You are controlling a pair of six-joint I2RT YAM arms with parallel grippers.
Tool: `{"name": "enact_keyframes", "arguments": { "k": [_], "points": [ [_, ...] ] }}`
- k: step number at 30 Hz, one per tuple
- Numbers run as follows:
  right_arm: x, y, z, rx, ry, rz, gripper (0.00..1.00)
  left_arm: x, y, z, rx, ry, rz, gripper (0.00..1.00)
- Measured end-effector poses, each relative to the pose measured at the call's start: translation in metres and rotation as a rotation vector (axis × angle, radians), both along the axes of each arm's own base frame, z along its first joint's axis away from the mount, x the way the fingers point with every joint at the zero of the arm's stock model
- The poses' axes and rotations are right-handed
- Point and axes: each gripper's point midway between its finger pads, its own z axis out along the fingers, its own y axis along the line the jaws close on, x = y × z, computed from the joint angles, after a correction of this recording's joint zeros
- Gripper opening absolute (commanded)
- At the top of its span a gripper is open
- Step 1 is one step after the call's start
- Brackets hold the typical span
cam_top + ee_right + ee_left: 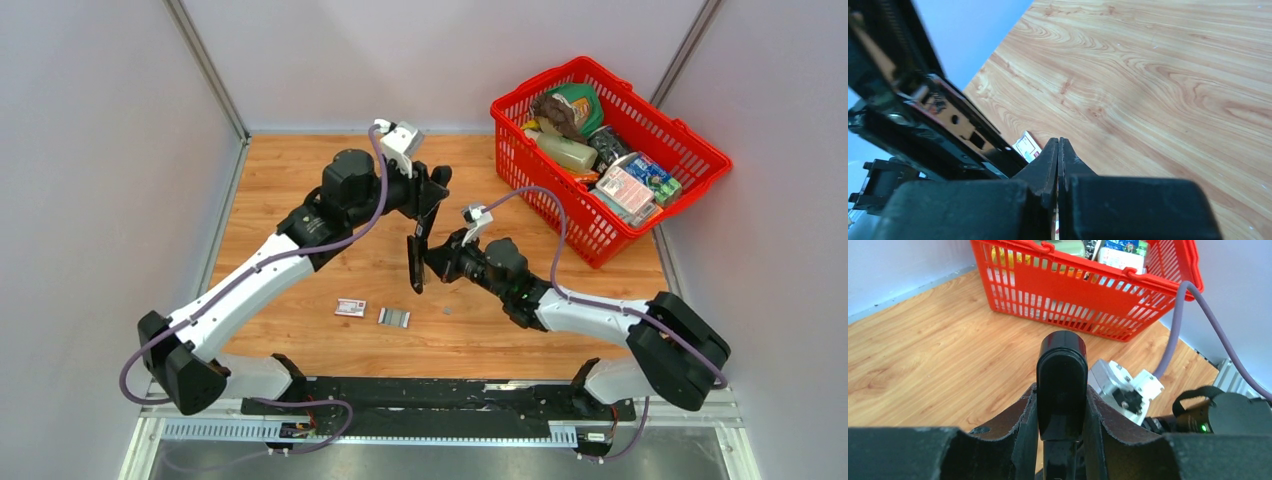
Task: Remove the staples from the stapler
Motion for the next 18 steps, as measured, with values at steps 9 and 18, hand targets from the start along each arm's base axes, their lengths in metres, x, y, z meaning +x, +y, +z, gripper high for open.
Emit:
{"name": "enact_keyframes", "arguments": {
  "k": [9,18],
  "points": [
    [-0.002,-0.033,0.021,-0.06,-0.028,-0.099,0.0,-0.03,0.031,0.021,-0.021,-0.049,0.011,0.0],
    [-0.025,-0.057,0.051,-0.104,-0.044,-0.092,0.0,-0.045,0.059,0.037,-0.032,-0.113,0.063,0.0]
  ]
}}
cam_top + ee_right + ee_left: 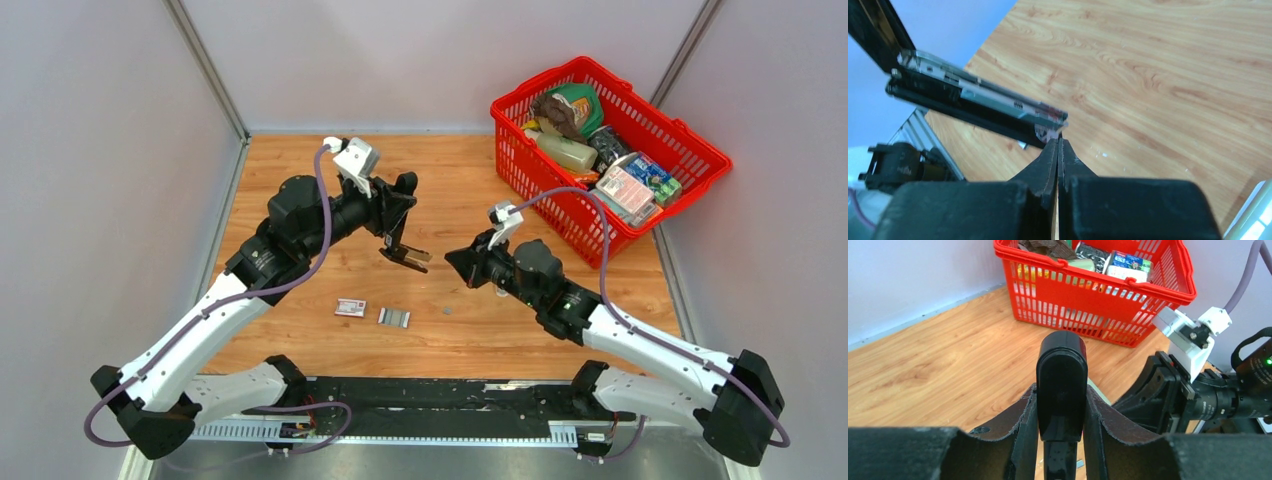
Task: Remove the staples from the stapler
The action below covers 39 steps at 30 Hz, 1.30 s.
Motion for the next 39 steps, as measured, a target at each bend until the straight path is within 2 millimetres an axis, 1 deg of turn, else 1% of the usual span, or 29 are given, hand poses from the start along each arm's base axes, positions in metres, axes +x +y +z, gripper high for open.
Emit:
{"name": "enact_keyframes", "arguments": {
  "k": [4,8,10,11,13,15,19,24,27,33,39],
  "points": [
    [-0.027,0.009,-0.01,-0.04,0.04,0.091,0.0,-0.002,0.008,0.005,-0.004,-0.018,0.023,0.0],
    [-0.058,0.03,-0.018,-0.053,0.068,0.204,0.0,-0.001,0.01,0.007,-0.007,-0.029,0.038,0.0],
    [-0.073,0.042,-0.025,-0.067,0.082,0.251,0.0,0.001,0.012,0.006,-0.005,-0.028,0.049,0.0],
    [-0.077,0.048,-0.032,-0.078,0.096,0.263,0.0,0.001,0.012,0.006,-0.005,-0.028,0.052,0.0],
    [-0.084,0.056,-0.039,-0.085,0.109,0.284,0.0,0.001,0.012,0.006,-0.005,-0.027,0.055,0.0],
    [-0.087,0.066,-0.046,-0.083,0.127,0.294,0.0,0.001,0.013,0.006,-0.006,-0.025,0.057,0.0],
    [-0.081,0.077,-0.058,-0.066,0.161,0.264,0.0,0.002,0.014,0.004,-0.007,-0.015,0.065,0.0],
    [-0.069,0.082,-0.066,-0.052,0.185,0.195,0.0,0.001,0.014,0.0,-0.009,0.011,0.069,0.0],
    [-0.061,0.083,-0.063,-0.033,0.18,0.157,0.0,-0.001,0.015,0.0,-0.014,0.022,0.07,0.0],
    [-0.043,0.084,-0.048,0.009,0.145,0.081,0.0,-0.007,0.018,0.005,-0.038,0.027,0.067,0.0],
    [-0.019,0.071,-0.047,0.0,0.114,-0.006,0.0,-0.017,0.022,0.004,-0.044,0.042,0.05,0.0]
  ]
}}
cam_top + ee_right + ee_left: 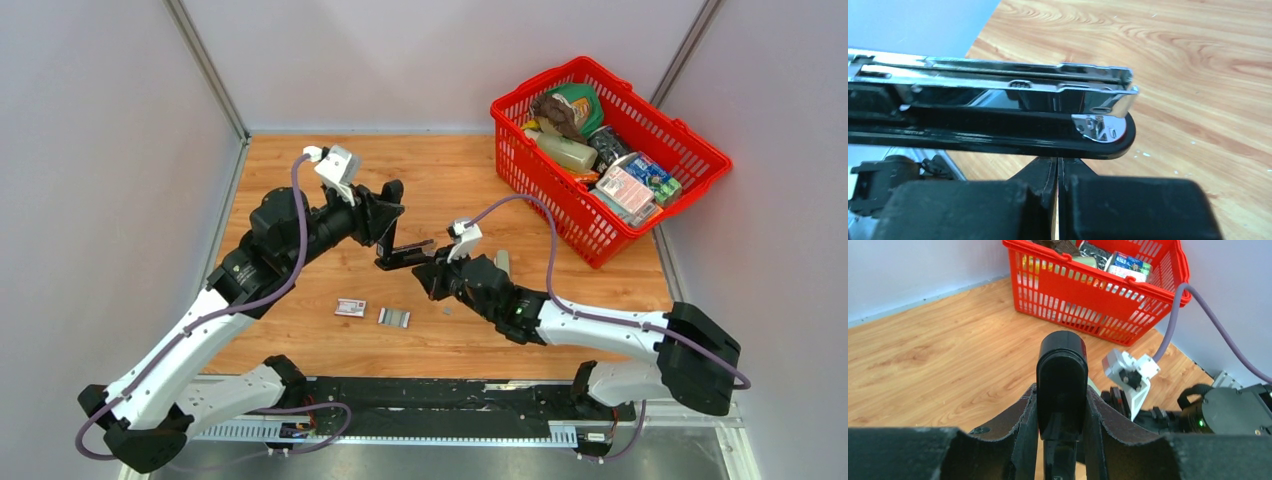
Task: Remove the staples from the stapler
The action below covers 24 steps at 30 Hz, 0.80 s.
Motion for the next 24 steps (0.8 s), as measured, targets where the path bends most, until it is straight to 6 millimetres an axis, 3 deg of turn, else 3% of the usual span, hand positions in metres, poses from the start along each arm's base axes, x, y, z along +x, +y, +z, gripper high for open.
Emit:
{"name": "enact_keyframes", "arguments": {
  "k": [10,17,24],
  "points": [
    [0.022,-0.024,0.03,-0.046,-0.117,-0.075,0.0,-0.018,0.011,-0.015,0.006,0.026,-0.016,0.0],
    [0.025,-0.025,0.069,-0.016,-0.196,-0.076,0.0,-0.023,0.011,-0.031,0.025,0.073,-0.034,0.0],
    [0.022,-0.03,0.081,-0.028,-0.223,-0.061,0.0,-0.023,0.006,-0.047,0.047,0.106,-0.053,0.0]
  ]
}}
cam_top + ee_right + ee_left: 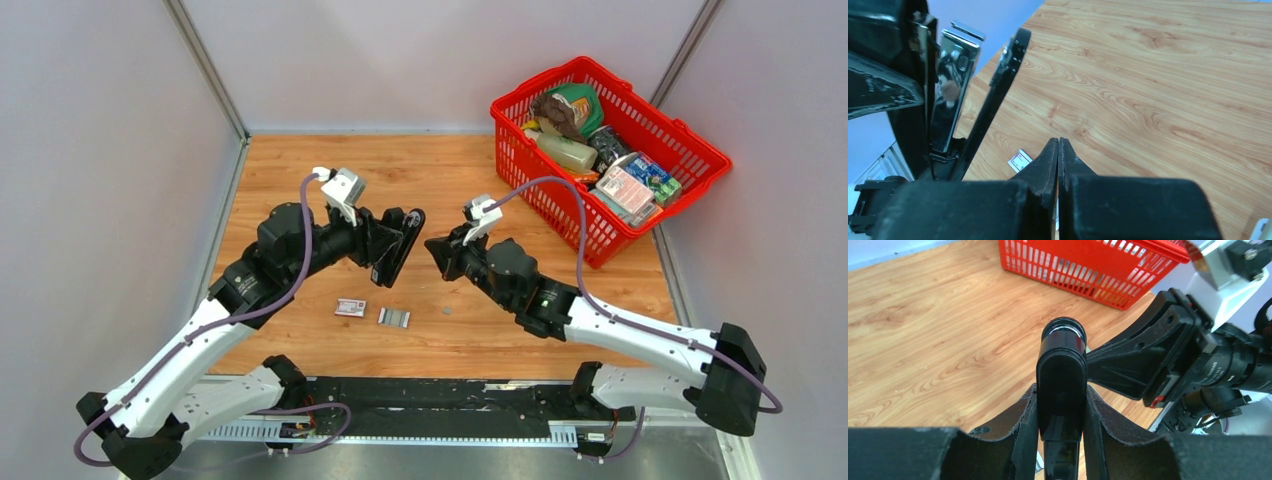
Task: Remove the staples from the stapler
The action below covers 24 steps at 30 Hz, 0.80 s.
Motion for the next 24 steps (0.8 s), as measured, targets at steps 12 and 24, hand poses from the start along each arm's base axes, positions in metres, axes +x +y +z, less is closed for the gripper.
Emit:
{"name": "enact_keyframes", "arguments": {
  "k": [12,24],
  "points": [
    [-0.035,-0.046,0.039,-0.092,-0.075,0.093,0.0,-0.017,-0.024,-0.006,-0.029,0.015,-0.168,0.0],
    [-0.1,-0.074,0.08,-0.076,-0.156,0.366,0.0,-0.066,-0.056,0.021,-0.187,-0.027,-0.524,0.0]
  ]
}}
